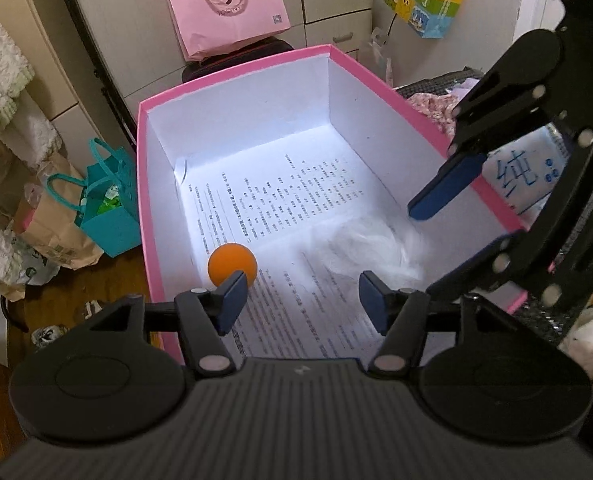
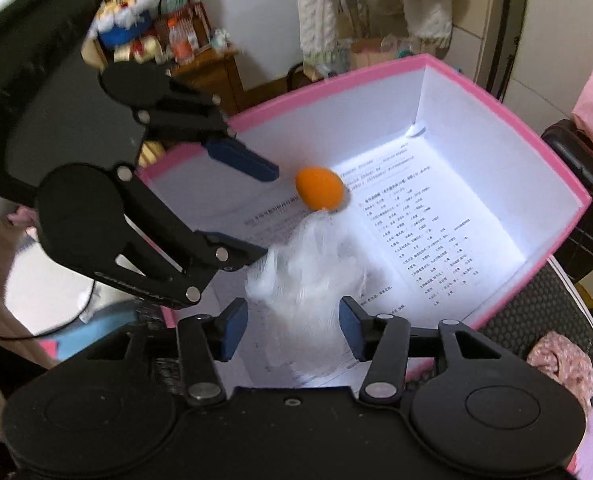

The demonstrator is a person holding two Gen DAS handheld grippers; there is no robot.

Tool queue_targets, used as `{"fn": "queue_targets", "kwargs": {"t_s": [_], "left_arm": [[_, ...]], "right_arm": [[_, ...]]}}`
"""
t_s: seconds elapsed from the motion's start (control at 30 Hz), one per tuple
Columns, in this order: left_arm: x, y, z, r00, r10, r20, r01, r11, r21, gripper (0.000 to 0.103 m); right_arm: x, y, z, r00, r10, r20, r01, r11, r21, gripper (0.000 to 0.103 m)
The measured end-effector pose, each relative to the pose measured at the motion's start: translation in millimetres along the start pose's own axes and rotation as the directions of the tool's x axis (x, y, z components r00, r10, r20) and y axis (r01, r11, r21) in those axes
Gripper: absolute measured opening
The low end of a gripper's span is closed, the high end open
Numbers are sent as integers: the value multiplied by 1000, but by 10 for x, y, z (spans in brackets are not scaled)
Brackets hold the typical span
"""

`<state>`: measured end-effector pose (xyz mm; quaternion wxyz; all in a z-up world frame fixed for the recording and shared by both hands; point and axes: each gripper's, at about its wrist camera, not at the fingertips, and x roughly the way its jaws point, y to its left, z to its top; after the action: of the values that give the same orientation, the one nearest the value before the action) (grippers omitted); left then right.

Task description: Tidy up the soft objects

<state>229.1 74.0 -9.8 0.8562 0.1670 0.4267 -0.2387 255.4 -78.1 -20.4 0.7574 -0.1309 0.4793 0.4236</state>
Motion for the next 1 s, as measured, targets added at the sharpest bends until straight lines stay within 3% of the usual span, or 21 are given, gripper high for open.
{"fn": "queue_targets", "kwargs": {"t_s": [0.3, 0.57, 0.63, 0.73, 1.0], "left_arm": [[-429, -258, -71, 999, 19, 38, -20, 999, 29, 66], [-734, -628, -89, 998, 12, 62, -18, 995, 93, 70], [-795, -729, -81, 998, 8, 69, -15, 994, 108, 70], [-876, -876, -67, 997, -2, 84, -8, 993, 121, 71], [-965, -1368, -57, 991, -85, 106, 65, 980, 187, 75]], "right_arm": [[-602, 212, -291, 993, -14, 118, 10, 999, 32, 56], [-1118, 415, -664, 972, -90, 216, 79, 995, 60, 57], [-1215, 447, -747, 965, -119, 234, 105, 992, 72, 57], [-1348, 513, -905, 941, -227, 251, 206, 973, 107, 57], [-1543, 671, -1427, 908, -320, 269, 289, 946, 150, 57]]}}
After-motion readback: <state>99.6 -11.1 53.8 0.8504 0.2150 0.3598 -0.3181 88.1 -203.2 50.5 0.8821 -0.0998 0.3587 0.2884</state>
